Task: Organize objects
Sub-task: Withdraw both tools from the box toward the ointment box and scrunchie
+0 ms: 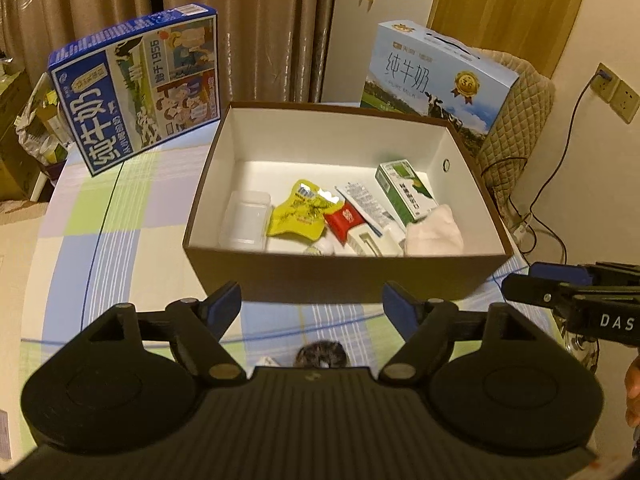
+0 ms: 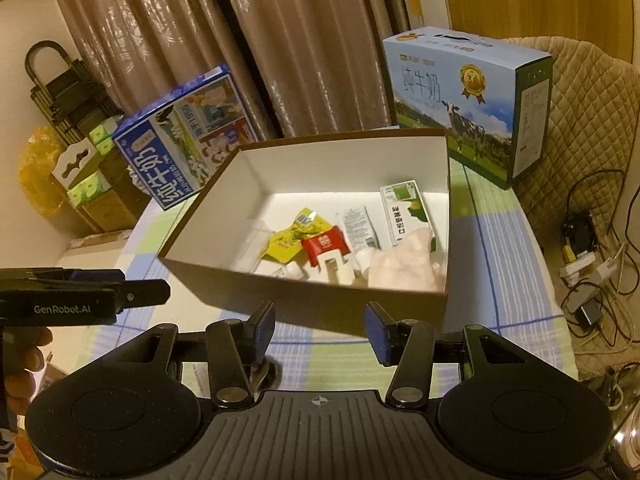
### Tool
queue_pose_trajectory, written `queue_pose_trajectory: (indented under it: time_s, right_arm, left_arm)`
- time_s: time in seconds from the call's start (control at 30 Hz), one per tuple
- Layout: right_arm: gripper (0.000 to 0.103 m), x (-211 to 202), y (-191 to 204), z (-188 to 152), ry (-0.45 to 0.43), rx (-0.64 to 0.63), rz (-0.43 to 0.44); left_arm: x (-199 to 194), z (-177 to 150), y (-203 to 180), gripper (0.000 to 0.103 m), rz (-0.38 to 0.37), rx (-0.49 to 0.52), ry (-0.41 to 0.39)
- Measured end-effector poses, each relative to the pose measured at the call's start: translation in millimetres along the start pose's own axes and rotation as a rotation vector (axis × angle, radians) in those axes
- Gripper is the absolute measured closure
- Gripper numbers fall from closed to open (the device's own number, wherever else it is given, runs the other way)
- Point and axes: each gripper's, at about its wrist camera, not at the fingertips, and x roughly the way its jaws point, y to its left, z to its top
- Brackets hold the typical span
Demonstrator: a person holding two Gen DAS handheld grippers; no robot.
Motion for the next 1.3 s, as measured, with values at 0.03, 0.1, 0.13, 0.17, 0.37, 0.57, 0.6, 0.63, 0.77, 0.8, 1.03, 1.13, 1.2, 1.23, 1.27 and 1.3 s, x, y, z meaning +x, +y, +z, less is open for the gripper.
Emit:
queue_pose_trajectory:
  time_s: [0.03,0.1,0.13,0.17,0.37,0.57,0.6,0.63,0.77,0.8,1.03,1.13,1.2,1.23,1.27,1.3]
  right_arm:
    - [0.056,-2.3,1.2,-2.2,0.000,-0.001,0.000]
    - [0.056,-6.7,3.0,-5.9,0.000,-0.002,0.000]
    - [0.056,-8.7,4.0,-8.0,0.002,-0.001,0.001]
    - [0.056,-10.4,4.7,-9.8,0.004,-0.002,0.001]
    - [0.056,-18.5,10.1,-20.6,0.013,-0.008,0.004]
    - [0.056,-23.9,14.2,-32.7,0.025,-0.004,0.008]
    - [0.056,-24.2,14.4,-34.5,0.029,-0.003,0.008]
    - [0.056,-24.6,14.9,-37.0,0.033,-0.004,0.009]
    - [0.056,-25.1,17.2,-44.9,0.049,-0.006,0.012]
    - [0.056,-25.1,17.9,-46.7,0.053,-0.005,0.011]
    - [0.056,-24.5,21.1,-56.3,0.073,-0.009,0.007]
    - [0.056,-24.4,23.1,-60.1,0.082,-0.013,0.010]
    - [0.056,-24.1,24.2,-62.3,0.088,-0.015,0.012]
    - [0.056,-23.7,24.6,-63.4,0.092,-0.016,0.012]
    - [0.056,-23.0,25.0,-64.1,0.096,-0.017,0.012]
    - [0.056,-22.3,25.2,-65.1,0.100,-0.017,0.012]
  left_arm:
    - [-2.3,-3.2,-0.2,0.028,0.001,-0.001,0.002]
    - [-5.6,-9.6,-0.1,0.028,0.004,-0.003,0.008]
    - [-7.3,-13.0,0.3,0.028,0.005,-0.005,0.010]
    - [-9.0,-16.5,0.6,0.028,0.006,-0.007,0.013]
    - [-19.5,-32.4,4.3,0.026,0.014,-0.024,0.025]
    - [-28.7,-45.5,4.0,0.024,0.022,-0.035,0.031]
    - [-29.9,-47.8,4.0,0.024,0.023,-0.036,0.032]
    - [-31.1,-50.0,4.1,0.024,0.023,-0.038,0.033]
    - [-33.8,-57.3,3.9,0.022,0.028,-0.043,0.041]
    - [-34.4,-59.4,3.9,0.022,0.029,-0.044,0.044]
    - [-33.7,-71.3,2.5,0.021,0.034,-0.047,0.068]
    - [-32.3,-75.4,1.8,0.021,0.039,-0.050,0.078]
    - [-31.2,-77.9,1.5,0.021,0.040,-0.050,0.085]
    - [-30.7,-79.1,1.8,0.021,0.039,-0.050,0.088]
    - [-30.1,-80.4,1.5,0.020,0.039,-0.051,0.092]
    - [-29.6,-81.6,1.2,0.020,0.040,-0.051,0.096]
